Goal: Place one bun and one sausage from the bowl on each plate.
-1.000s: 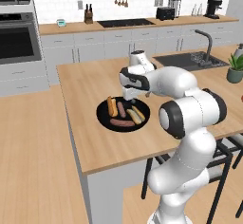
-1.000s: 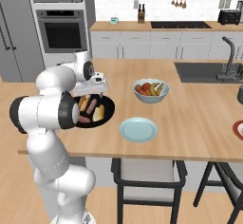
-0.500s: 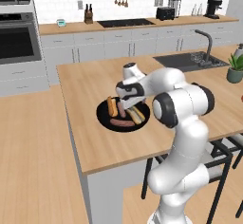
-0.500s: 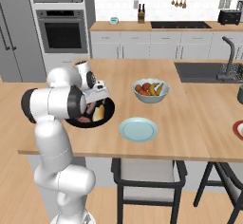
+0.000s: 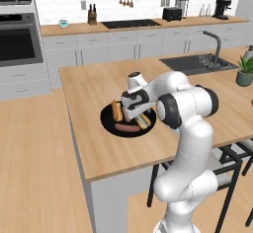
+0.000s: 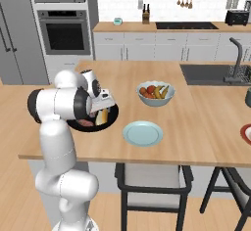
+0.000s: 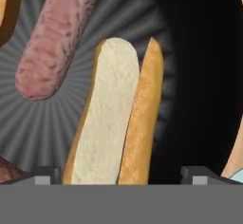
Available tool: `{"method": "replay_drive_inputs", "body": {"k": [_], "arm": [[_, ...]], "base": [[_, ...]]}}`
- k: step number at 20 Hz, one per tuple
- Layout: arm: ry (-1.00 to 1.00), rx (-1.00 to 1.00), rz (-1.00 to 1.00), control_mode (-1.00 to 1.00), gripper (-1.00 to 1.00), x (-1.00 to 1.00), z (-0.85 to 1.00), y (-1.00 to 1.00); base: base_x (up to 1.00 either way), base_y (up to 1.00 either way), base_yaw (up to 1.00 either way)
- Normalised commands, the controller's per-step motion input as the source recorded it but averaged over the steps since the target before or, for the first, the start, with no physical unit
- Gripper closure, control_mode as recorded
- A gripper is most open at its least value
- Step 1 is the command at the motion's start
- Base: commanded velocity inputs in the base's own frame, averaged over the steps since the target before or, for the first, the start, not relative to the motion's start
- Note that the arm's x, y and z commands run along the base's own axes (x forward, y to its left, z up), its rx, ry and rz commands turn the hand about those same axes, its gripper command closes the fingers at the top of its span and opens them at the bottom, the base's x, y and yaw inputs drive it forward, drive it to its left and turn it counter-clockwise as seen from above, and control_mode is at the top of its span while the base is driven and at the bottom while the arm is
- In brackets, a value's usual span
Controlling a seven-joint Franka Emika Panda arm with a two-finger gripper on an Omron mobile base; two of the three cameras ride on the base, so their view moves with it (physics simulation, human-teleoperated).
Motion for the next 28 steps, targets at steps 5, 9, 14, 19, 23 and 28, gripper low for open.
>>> {"method": "replay_drive_inputs", "body": {"k": [5, 9, 14, 19, 23, 28], "arm": [[0.02, 0.00, 0.00, -1.00, -1.00, 0.13, -0.21, -0.08], [0.03, 0.00, 0.00, -1.00, -1.00, 0.05, -0.24, 0.00], [0.00, 0.00, 0.00, -1.00, -1.00, 0.01, -0.22, -0.01], [0.08, 0.00, 0.00, -1.00, 1.00, 0.00, -0.41, 0.00], [0.04, 0.00, 0.00, -1.00, 1.00, 0.00, -0.20, 0.01], [-0.01, 0.00, -0.01, -1.00, 1.00, -0.03, 0.09, 0.00]], "base": [[0.00, 0.00, 0.00], [0.00, 0.00, 0.00], [0.00, 0.00, 0.00], [0.00, 0.00, 0.00], [0.00, 0.00, 0.00], [0.00, 0.00, 0.00]]}}
